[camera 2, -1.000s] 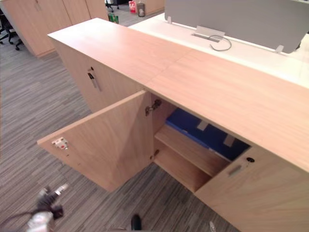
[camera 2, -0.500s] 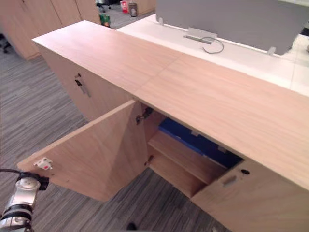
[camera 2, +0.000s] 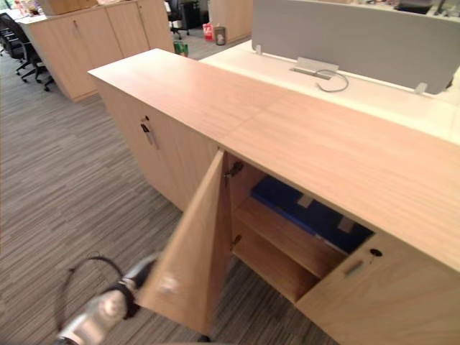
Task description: Walk over to the cabinet, pick up the folder, carry it to the office cabinet, place the folder inside the office cabinet, then close the office cabinet door
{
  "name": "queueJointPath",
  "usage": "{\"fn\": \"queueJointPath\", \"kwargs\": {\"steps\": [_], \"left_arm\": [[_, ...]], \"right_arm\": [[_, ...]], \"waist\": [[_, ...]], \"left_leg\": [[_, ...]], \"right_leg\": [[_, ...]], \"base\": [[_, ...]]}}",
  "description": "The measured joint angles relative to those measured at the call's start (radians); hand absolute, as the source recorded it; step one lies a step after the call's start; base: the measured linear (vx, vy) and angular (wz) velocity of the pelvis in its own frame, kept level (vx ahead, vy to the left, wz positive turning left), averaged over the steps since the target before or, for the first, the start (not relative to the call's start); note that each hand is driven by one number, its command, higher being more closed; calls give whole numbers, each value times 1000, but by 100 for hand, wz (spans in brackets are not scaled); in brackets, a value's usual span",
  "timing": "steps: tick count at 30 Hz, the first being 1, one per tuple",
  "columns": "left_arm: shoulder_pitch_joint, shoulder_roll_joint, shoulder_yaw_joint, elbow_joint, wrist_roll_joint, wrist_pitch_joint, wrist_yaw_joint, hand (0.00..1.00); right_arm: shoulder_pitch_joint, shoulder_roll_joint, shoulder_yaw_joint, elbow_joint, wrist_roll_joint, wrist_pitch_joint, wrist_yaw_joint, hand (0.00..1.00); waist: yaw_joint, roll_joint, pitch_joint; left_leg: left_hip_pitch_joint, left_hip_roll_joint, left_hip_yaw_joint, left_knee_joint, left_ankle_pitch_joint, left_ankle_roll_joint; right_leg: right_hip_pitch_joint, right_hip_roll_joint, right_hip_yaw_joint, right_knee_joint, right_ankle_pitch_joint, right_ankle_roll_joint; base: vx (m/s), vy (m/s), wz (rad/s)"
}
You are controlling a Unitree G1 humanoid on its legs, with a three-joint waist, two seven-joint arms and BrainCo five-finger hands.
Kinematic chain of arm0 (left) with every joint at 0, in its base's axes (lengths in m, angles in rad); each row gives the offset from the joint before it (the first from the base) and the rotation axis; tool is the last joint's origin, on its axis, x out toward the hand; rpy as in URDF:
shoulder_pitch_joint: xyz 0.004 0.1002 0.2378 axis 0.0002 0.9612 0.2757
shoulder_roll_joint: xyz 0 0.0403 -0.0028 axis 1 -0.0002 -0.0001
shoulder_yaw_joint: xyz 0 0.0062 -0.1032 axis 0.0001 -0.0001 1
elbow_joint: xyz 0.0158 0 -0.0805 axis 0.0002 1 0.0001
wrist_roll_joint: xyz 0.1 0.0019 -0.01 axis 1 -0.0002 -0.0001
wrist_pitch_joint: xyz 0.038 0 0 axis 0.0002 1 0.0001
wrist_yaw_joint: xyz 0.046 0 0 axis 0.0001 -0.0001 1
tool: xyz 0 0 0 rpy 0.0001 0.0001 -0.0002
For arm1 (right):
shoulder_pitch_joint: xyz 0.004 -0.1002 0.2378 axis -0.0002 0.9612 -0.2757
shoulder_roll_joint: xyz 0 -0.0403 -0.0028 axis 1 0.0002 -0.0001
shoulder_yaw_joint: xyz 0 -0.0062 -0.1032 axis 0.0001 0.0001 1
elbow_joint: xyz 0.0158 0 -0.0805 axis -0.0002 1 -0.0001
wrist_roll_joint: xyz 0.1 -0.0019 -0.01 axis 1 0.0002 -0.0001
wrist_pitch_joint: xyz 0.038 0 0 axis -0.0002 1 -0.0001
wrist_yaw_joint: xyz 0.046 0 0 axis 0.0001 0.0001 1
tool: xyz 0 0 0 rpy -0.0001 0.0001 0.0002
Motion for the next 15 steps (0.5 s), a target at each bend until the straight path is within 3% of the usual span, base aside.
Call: {"fn": "queueJointPath", "kwargs": {"steps": [2,5,11,14,15], "left_arm": [[21,-99,-140,-72,-14,-74,-60,0],[25,-155,-204,-139,-53,-112,-92,0],[36,-154,-210,-152,-120,-112,-135,0],[49,-165,-203,-150,-177,-109,-141,0],[50,-199,-162,-126,-242,-102,-142,0]], "right_arm": [[-7,1,1,7,0,-1,-7,0],[-9,0,12,21,1,-4,-17,0],[-12,1,91,47,27,-3,-23,0],[-40,1,132,44,35,-4,-22,0],[-58,0,157,38,36,-5,-23,0]], "waist": [[-19,-14,-6],[-25,-22,-12],[-46,-18,-21],[-55,-14,-18],[-59,0,-13]], "left_leg": [[-1,-9,7,0,1,9],[-5,-12,13,0,6,17],[-14,-3,26,0,6,17],[-18,19,103,1,-2,9],[-28,49,171,3,-9,8]], "right_leg": [[0,-7,5,-12,12,4],[0,-6,11,-30,23,1],[-4,6,20,-56,36,-7],[-49,20,82,-61,62,-20],[-92,35,52,-53,98,-43]], "base": [[-9,54,-10],[-2,20,-8],[-5,-16,-6],[-64,-15,-82],[-107,-37,-129]]}}
